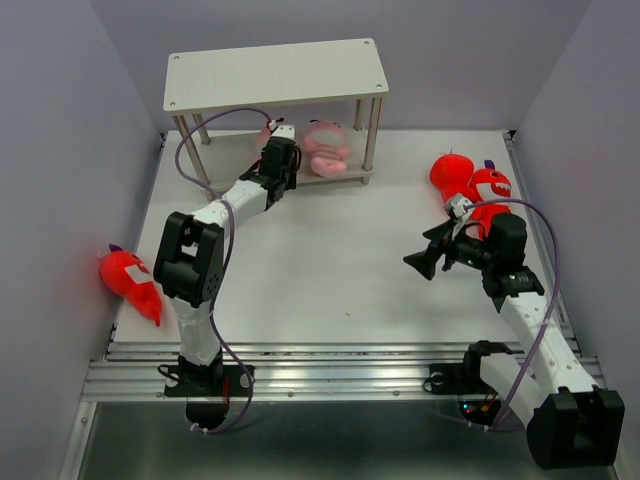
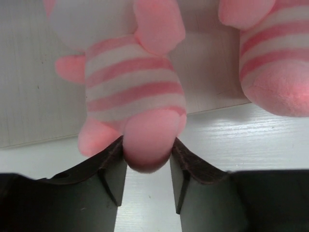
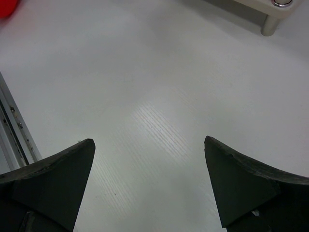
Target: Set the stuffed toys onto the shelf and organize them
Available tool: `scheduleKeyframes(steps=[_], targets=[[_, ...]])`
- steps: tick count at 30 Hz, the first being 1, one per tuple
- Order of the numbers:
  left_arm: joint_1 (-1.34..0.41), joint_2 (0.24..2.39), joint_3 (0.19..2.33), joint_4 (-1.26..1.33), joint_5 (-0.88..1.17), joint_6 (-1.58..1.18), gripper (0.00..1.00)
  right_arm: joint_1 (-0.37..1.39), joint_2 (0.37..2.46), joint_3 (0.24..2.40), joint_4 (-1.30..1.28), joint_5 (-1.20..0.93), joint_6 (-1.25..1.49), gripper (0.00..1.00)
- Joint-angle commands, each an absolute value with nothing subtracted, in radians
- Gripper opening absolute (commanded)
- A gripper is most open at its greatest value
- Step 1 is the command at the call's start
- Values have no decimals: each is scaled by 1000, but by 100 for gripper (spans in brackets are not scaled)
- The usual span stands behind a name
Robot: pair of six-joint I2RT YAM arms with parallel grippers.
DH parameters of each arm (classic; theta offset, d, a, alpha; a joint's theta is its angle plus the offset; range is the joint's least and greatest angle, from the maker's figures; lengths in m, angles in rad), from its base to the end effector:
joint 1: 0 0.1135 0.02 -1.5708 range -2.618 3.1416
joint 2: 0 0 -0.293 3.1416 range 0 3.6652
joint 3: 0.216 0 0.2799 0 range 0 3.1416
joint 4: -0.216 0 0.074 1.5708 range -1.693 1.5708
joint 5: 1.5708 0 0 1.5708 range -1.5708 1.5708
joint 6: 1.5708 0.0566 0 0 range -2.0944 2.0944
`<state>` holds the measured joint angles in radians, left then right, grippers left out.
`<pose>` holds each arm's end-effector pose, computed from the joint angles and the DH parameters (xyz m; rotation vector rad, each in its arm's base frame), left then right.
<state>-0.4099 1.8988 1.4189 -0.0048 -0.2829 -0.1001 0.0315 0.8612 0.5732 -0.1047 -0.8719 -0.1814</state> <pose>0.4632 -0.1840 0.2581 0.1406 2.0299 -0.0293 0.2088 0.0499 0.2734 -0.7485 1.7307 0.7463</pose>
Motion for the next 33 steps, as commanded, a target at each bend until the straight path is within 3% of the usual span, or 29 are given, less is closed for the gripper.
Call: scheduleKeyframes(steps=[1, 5, 13, 21, 27, 33], targets=[[-402, 1847, 1470, 3, -261, -124, 51, 14, 850, 565, -84, -868, -201, 100], [-402, 1796, 1440, 12, -227, -138, 63, 14, 850, 565, -86, -870, -199, 100], [-402, 1671, 1384, 17, -135, -155, 64, 14, 851, 563, -86, -874, -202, 100], [-370, 1468, 1192, 69, -5, -218, 64, 5, 850, 563, -86, -879, -204, 100], [-229, 1300, 918, 256, 218, -394, 63, 5, 848, 561, -87, -881, -204, 100], [-129, 1322, 749, 526, 337, -587, 63, -5, 848, 560, -86, -885, -206, 100]])
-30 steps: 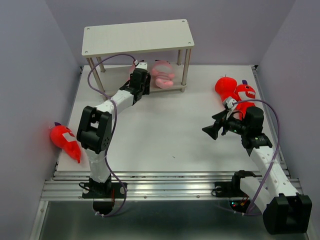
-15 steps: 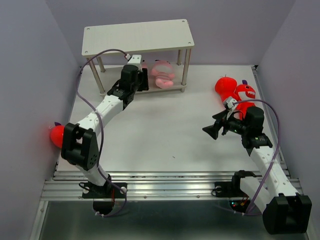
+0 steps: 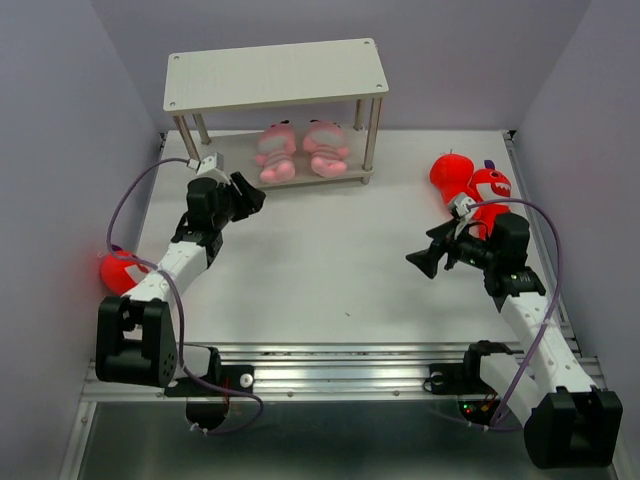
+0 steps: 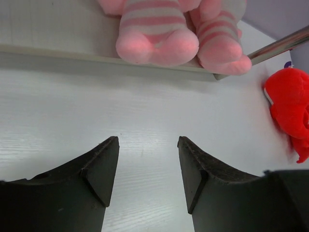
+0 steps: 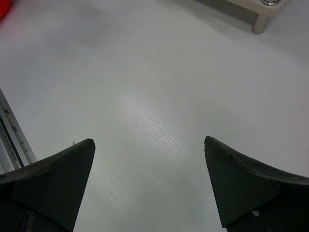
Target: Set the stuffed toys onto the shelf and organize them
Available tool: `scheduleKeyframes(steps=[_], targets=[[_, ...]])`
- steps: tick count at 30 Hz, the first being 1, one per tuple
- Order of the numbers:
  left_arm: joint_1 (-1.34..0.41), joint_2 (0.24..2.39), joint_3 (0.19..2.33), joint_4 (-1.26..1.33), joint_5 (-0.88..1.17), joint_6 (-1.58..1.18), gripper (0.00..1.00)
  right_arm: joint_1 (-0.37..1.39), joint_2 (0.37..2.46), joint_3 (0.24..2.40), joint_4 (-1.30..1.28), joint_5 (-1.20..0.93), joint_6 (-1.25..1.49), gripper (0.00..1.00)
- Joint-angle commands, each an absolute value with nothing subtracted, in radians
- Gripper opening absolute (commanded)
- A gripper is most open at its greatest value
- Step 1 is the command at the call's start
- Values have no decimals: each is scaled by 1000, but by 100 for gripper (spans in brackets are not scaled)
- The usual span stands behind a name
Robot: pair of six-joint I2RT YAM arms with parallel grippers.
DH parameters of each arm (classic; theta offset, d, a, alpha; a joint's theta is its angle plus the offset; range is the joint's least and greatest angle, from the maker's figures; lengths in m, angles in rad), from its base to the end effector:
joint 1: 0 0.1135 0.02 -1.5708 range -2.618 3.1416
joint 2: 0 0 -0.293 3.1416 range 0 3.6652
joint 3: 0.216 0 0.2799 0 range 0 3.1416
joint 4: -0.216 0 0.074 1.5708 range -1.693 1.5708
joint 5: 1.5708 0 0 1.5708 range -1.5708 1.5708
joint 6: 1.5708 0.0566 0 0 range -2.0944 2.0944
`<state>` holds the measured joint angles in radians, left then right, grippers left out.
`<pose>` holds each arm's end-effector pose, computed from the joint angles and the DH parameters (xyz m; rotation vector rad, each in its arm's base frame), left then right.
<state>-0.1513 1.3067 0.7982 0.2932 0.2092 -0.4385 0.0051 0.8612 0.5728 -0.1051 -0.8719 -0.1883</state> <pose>0.3323 -0.0626 0.2880 -0.1080 1.8194 -0.6073 0.2100 0.0444 0.2732 -0.7298 1.7349 0.7240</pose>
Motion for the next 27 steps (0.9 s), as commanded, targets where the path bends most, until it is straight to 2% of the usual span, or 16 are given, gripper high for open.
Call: scheduleKeyframes(steps=[1, 17, 27], targets=[[-127, 1356, 749, 546, 344, -600, 63, -5, 850, 560, -86, -884, -206, 100], [-91, 1658, 873, 773, 371, -828, 63, -23, 845, 560, -86, -885, -210, 100], [-71, 1778, 945, 773, 370, -862, 63, -32, 847, 560, -86, -890, -213, 100]])
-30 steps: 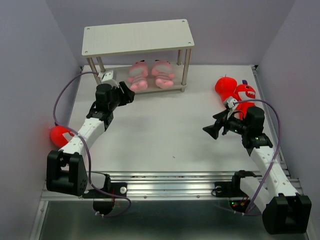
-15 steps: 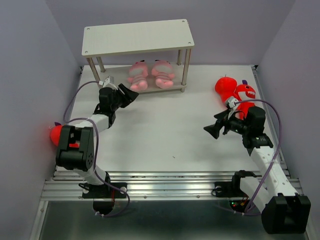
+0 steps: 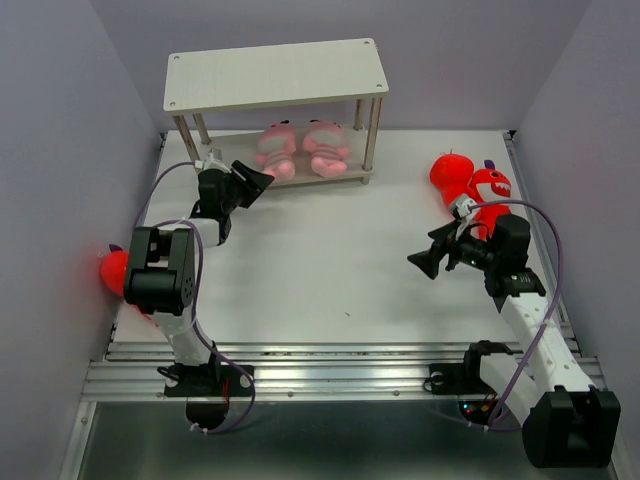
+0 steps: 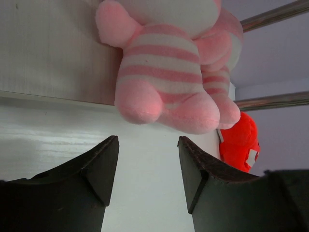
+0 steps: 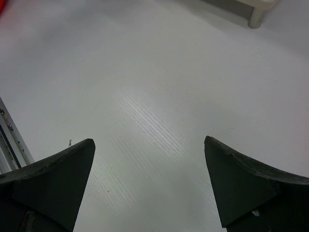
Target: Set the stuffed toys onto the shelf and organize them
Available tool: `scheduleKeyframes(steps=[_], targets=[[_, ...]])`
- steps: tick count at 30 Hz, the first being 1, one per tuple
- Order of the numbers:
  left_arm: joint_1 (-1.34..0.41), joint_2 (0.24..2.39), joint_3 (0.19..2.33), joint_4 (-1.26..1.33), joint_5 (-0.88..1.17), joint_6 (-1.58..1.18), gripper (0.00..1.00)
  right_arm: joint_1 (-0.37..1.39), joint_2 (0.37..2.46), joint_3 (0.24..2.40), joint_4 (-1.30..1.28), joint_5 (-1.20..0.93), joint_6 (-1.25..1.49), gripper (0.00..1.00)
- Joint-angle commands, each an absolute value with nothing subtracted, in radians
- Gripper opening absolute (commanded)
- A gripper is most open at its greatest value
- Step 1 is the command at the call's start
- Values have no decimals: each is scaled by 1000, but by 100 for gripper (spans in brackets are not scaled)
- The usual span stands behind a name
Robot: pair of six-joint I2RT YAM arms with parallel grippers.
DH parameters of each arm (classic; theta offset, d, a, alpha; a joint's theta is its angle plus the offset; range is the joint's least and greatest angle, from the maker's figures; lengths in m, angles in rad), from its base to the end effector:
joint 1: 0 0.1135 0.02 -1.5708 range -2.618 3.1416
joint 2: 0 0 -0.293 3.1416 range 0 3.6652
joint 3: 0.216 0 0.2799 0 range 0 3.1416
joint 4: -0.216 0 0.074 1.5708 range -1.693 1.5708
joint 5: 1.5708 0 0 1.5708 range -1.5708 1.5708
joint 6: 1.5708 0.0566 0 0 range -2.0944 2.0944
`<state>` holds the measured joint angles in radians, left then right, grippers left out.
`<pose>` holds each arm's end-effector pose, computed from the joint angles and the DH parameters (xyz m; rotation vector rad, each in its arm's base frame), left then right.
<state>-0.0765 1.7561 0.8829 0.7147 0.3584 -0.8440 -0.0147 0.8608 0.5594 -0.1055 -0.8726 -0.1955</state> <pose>0.4182 -0.0520 0.2104 -0.4164 1.7745 -0.9747 0.2099 0.0403 0.2681 -0.7146 1.7482 0.7126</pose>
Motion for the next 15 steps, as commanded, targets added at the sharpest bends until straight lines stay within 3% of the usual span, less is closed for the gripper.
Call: scheduleKeyframes(steps=[1, 10, 15], targets=[[-71, 1785, 954, 773, 371, -862, 63, -32, 848, 560, -86, -890, -213, 100], [-64, 1868, 1026, 764, 370, -887, 63, -32, 847, 560, -86, -888, -218, 100], [-61, 1890, 1046, 753, 371, -890, 50, -41, 845, 561, -86, -887, -219, 100]])
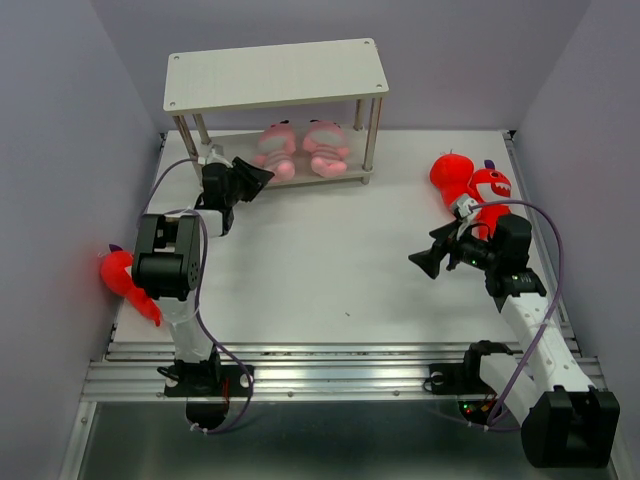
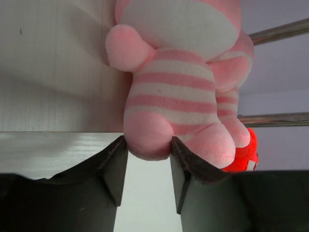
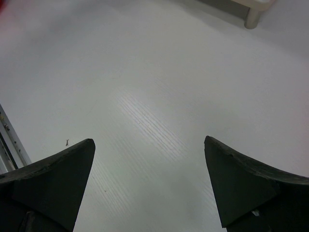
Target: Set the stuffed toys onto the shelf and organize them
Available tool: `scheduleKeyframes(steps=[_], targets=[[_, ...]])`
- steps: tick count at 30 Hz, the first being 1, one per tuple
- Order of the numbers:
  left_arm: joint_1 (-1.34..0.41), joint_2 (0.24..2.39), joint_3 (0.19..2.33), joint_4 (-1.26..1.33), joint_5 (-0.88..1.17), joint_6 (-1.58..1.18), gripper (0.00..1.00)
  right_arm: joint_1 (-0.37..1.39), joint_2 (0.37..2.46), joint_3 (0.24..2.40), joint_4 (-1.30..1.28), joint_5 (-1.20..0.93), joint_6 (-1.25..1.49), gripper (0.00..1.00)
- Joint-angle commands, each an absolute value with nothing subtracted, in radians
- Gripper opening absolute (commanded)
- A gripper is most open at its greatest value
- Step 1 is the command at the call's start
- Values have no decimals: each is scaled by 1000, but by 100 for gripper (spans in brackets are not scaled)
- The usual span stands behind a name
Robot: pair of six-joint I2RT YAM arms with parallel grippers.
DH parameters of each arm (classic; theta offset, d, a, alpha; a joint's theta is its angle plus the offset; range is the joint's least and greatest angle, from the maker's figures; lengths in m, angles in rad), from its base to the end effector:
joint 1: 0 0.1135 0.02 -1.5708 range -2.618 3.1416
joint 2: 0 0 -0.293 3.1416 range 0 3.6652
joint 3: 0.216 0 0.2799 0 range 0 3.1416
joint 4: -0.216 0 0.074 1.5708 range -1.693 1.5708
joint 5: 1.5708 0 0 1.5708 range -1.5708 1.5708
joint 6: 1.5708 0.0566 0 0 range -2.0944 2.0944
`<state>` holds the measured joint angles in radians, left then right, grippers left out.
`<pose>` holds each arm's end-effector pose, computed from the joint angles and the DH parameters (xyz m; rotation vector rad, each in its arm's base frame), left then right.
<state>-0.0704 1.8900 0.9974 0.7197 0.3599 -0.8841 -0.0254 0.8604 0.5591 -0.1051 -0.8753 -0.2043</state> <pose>0.4527 -0.0519 0.1946 -0.4651 1.7835 -0.9978 0.2101 0.0381 0.2682 -0.7138 1.7452 0.7017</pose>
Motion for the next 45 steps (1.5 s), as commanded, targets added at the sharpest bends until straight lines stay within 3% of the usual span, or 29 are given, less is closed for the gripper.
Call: scheduleKeyframes(steps=[1, 4, 8, 24, 45], targets=[[-63, 1893, 1048, 753, 373, -888, 46, -41, 845, 561, -86, -887, -219, 100], [-63, 1890, 1055, 753, 380, -871, 19, -41, 847, 561, -86, -887, -221, 100], [-61, 1862, 1052, 752, 379, -832, 1, -41, 845, 560, -84, -888, -221, 100], [-86, 1713, 1040, 640, 206, -729, 0, -41, 842, 563, -86, -888, -224, 100], [-219, 1847, 1276, 364, 25, -399, 0, -51, 830, 560, -86, -894, -225, 100]])
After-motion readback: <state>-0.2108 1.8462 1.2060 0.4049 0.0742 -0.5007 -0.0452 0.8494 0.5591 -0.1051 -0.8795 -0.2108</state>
